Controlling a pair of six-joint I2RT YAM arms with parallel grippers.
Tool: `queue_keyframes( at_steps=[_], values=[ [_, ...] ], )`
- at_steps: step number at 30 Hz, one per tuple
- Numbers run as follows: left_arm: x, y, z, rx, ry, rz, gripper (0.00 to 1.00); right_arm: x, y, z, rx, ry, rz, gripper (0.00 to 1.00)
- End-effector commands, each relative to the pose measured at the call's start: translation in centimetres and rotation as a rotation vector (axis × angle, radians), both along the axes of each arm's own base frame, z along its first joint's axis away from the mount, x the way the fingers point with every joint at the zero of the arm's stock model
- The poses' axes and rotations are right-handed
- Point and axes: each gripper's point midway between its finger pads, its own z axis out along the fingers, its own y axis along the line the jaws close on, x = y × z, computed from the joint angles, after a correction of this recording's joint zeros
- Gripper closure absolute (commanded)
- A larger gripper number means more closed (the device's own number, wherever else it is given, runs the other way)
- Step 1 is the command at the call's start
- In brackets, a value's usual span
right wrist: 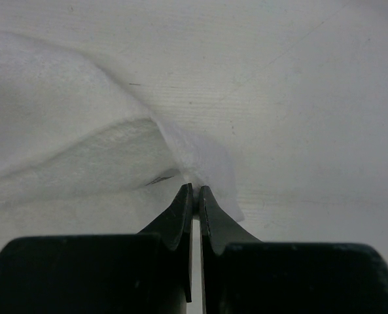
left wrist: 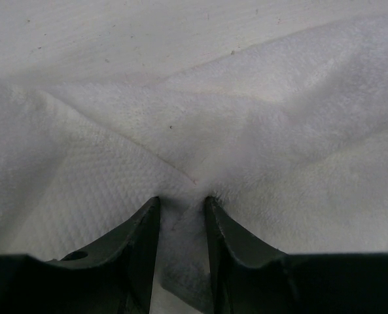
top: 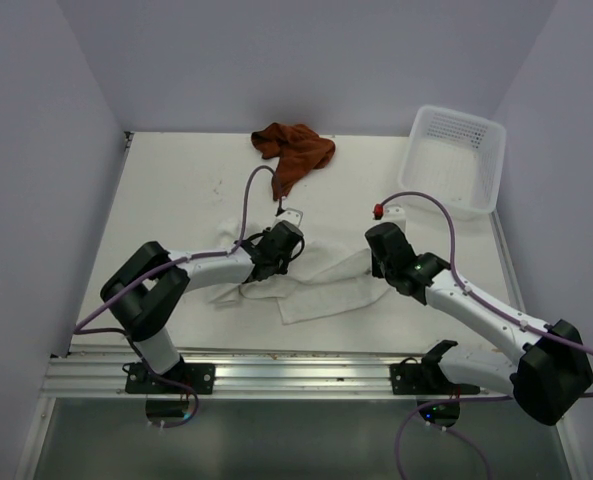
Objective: Roll the towels
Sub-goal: Flatten the towel
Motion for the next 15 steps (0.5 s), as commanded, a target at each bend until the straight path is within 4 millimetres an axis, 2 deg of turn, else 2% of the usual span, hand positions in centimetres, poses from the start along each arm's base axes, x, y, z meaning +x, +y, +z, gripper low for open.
queue_keyframes(
  at_steps=[1, 6, 7, 8, 10, 11, 15],
  values=[
    [0.4, 0.9, 1.1, 0.042, -0.023, 0.018, 0.63, 0.3, -1.2, 0.3, -0.024, -0.021, -0.047, 1.00],
    [0.5, 1.3, 2.7, -0.051, -0.037, 0.031, 0.66, 0.1, -2.7, -0.4, -0.020, 0.009, -0.111, 1.00],
    [0.2, 1.6, 2.5, -0.058, -0.031, 0.034, 0.68, 0.1, -2.9, -0.5, -0.017, 0.013, -0.117, 1.00],
    [0.3, 1.7, 2.7, -0.074, -0.036, 0.040, 0.75, 0.0, -3.1, -0.7, -0.019, 0.018, -0.125, 1.00],
    [0.3, 2.2, 3.3, -0.092, -0.048, 0.052, 0.80, -0.1, -3.3, -0.8, -0.017, 0.024, -0.129, 1.00],
    [0.2, 2.3, 3.5, -0.096, -0.052, 0.054, 0.87, -0.2, -3.3, -0.8, -0.015, 0.023, -0.130, 1.00],
    [0.2, 3.0, 4.4, -0.109, -0.081, 0.073, 1.00, -0.3, -3.4, -0.9, -0.013, 0.027, -0.128, 1.00]
  ],
)
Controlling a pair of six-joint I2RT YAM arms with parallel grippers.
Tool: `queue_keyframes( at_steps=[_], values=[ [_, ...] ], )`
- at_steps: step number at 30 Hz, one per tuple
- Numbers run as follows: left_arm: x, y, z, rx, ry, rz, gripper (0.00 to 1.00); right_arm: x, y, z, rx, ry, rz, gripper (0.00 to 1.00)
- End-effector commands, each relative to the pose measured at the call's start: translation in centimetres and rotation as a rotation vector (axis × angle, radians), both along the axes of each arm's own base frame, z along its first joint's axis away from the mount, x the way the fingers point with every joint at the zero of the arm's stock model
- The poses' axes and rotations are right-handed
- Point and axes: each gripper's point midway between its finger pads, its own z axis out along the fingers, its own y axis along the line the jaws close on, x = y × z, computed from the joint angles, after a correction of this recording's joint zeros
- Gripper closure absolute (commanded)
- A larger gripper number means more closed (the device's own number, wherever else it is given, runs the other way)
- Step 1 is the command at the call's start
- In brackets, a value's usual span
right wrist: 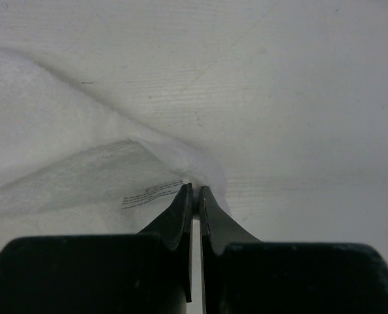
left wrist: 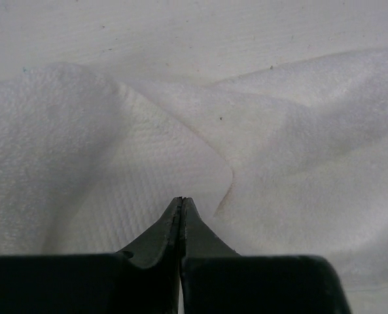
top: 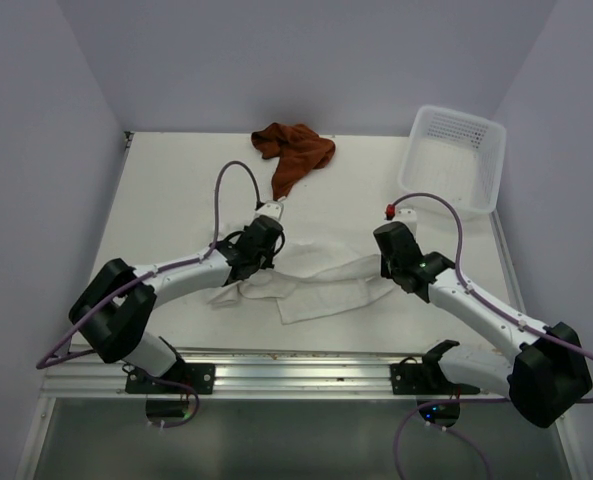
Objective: Roll the towels
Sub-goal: Flatten the towel
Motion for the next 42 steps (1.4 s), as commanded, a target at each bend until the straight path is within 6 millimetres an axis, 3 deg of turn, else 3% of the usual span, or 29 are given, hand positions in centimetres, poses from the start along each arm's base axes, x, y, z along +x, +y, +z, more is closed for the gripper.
queue_keyframes(
  at_steps=[1, 6, 9, 11, 17, 20, 25, 32, 33, 34, 36, 39, 42],
  values=[
    [0.2, 0.4, 1.4, -0.030, -0.040, 0.018, 1.00, -0.3, -0.6, 0.1, 0.002, -0.007, -0.025, 1.00],
    [0.3, 0.5, 2.5, -0.054, -0.063, 0.020, 1.00, -0.3, -0.2, 0.2, 0.017, -0.005, -0.014, 1.00],
    [0.5, -0.6, 2.8, -0.096, -0.066, -0.022, 0.72, -0.3, 0.1, 0.1, 0.031, -0.002, 0.000, 1.00],
    [0.9, -1.7, 3.1, -0.132, -0.078, -0.053, 0.59, -0.3, 0.3, 0.1, 0.037, -0.003, 0.006, 1.00],
    [1.5, -3.5, 2.0, -0.153, -0.053, -0.096, 0.58, -0.3, 0.2, -0.1, 0.031, -0.001, 0.010, 1.00],
    [1.8, -3.6, 0.7, -0.127, -0.028, -0.098, 0.59, -0.3, 0.2, -0.1, 0.030, -0.002, 0.013, 1.00],
    [1.9, -2.2, -1.7, -0.041, 0.016, -0.036, 0.64, -0.2, 0.3, -0.4, 0.027, 0.002, 0.017, 1.00],
    [1.3, -1.8, -3.5, -0.020, 0.048, -0.037, 0.64, 0.0, 0.4, -0.4, 0.026, 0.003, 0.021, 1.00],
    [1.2, -1.8, -3.7, -0.019, 0.052, -0.039, 0.67, 0.0, 0.4, -0.4, 0.024, 0.004, 0.023, 1.00],
    [1.2, -1.8, -3.9, -0.017, 0.051, -0.041, 0.86, 0.0, 0.5, -0.4, 0.025, 0.005, 0.024, 1.00],
    [1.1, -1.3, -4.5, 0.003, 0.057, -0.033, 1.00, 0.0, 0.4, -0.3, 0.025, 0.004, 0.022, 1.00],
    [0.9, -1.1, -4.5, 0.007, 0.059, -0.031, 1.00, 0.0, 0.5, -0.2, 0.026, 0.002, 0.024, 1.00],
    [0.9, -1.3, -2.0, -0.040, 0.017, -0.028, 1.00, 0.2, 0.5, 0.2, 0.025, -0.003, 0.019, 1.00]
  ],
)
